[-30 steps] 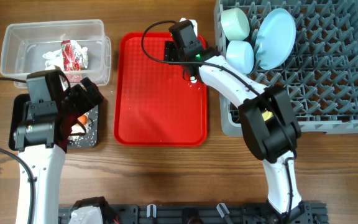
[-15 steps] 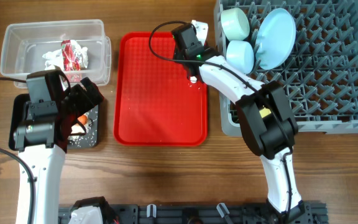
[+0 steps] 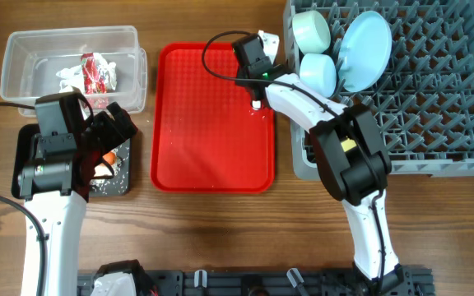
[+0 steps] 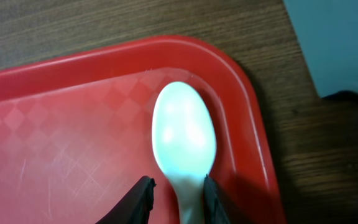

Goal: Sort waste into correct bins and load items into the dishwasher rack
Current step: 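Move the right gripper to the white spoon on the red tray and grasp it, then carry the white spoon into the dish rack and release it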

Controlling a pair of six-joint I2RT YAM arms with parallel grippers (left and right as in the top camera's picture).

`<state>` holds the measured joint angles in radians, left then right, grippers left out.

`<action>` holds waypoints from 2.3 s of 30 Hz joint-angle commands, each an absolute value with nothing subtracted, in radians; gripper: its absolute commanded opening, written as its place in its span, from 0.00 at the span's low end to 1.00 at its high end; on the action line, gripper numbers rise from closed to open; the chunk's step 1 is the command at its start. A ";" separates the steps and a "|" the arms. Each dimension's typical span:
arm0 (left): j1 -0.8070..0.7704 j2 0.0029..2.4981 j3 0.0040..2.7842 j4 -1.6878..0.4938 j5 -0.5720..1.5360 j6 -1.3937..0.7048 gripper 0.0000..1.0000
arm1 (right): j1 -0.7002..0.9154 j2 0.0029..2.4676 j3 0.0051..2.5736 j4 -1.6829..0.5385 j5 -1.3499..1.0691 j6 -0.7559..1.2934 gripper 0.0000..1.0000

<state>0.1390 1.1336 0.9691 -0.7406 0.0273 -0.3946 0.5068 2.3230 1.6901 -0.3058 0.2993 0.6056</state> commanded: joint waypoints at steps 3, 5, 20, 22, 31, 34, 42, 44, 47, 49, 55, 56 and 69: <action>0.145 1.135 0.985 -0.738 0.021 -0.397 1.00 | 0.505 2.351 1.693 -0.318 0.252 0.617 0.25; 0.145 1.135 0.985 -0.738 0.021 -0.397 1.00 | 0.505 2.352 1.693 -0.334 0.214 0.636 0.25; 0.145 1.135 0.985 -0.738 0.021 -0.397 1.00 | 0.505 2.360 1.694 -0.382 -0.115 0.653 0.12; 0.145 1.135 0.985 -0.738 0.021 -0.397 1.00 | 0.503 2.355 1.694 -0.387 -0.144 0.627 0.09; 0.145 1.135 0.985 -0.738 0.021 -0.397 0.99 | 0.503 2.124 1.694 -0.505 -0.237 0.361 0.04; 0.145 1.135 0.985 -0.738 0.021 -0.397 1.00 | 0.503 1.947 1.694 -0.622 -0.238 0.234 0.04; 0.145 1.135 0.985 -0.738 0.021 -0.397 1.00 | 0.390 1.397 1.694 -0.979 0.259 0.393 0.04; 0.145 1.135 0.985 -0.738 0.021 -0.397 1.00 | 0.293 1.339 1.694 -1.130 0.416 0.587 0.04; 0.145 1.135 0.985 -0.738 0.021 -0.397 1.00 | 0.189 1.344 1.684 -1.245 0.438 0.771 0.04; 0.145 1.135 0.985 -0.738 0.021 -0.397 1.00 | 0.125 1.363 1.597 -1.226 0.437 0.923 0.04; 0.145 1.135 0.985 -0.738 0.021 -0.397 1.00 | 0.098 1.439 1.407 -1.204 0.427 1.381 0.04; 0.145 1.135 0.985 -0.738 0.021 -0.397 1.00 | 0.098 1.464 1.377 -1.198 0.412 1.446 0.04; 0.145 1.135 0.985 -0.738 0.021 -0.397 1.00 | 0.097 1.699 1.312 -1.023 0.308 1.501 0.08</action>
<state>0.1390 1.1336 0.9695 -0.7410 0.0273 -0.3946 0.0990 1.6936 1.3167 -1.0325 0.3145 1.4750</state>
